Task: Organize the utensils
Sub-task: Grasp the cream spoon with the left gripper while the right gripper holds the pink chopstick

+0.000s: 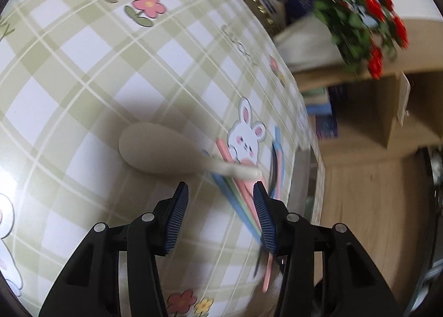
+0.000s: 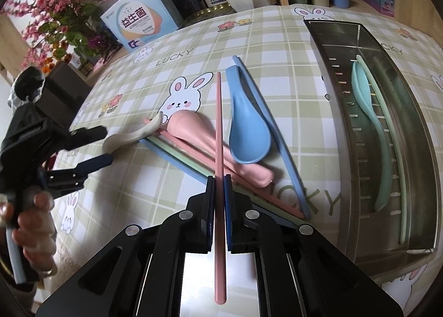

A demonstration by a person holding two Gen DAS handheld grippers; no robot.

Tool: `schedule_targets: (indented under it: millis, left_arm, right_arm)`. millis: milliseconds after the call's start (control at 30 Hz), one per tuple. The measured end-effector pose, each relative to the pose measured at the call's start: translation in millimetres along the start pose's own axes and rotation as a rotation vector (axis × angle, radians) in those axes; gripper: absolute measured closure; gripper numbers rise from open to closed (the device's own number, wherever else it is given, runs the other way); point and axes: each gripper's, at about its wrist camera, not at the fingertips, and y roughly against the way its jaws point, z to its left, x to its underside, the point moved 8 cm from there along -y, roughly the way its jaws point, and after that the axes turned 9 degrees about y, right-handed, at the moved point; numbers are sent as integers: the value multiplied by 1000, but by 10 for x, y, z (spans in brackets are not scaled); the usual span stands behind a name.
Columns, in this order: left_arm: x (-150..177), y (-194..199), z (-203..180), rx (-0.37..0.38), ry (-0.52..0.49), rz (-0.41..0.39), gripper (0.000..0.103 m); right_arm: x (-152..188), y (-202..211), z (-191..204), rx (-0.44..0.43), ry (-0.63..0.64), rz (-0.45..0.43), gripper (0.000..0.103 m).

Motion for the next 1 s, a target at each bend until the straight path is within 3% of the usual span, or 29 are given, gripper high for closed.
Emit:
schedule_targets:
  millis: [167,500,600,833,1000]
  left_arm:
    - [-166,-12,114,-57,84,-62,56]
    - [-525,-73,28,-164,6,-159,57]
    - [-554,-188,-81,-204,-62,-156,62]
    - [-346,-464,-319,-274,-295,-108,93]
    - [-83,-497,-396,-293,-458,-79,96]
  right_arm:
    - [-8,8,-37,3,-12,-3,97]
    - [0,-10,-51,-3,-20,0,97]
    - [-1,-1,-59,-3,-26,-3,97]
    - [-16,6,-62,-5,-30,-6,97]
    - [-19,14,-70,-7,-36,-10,97]
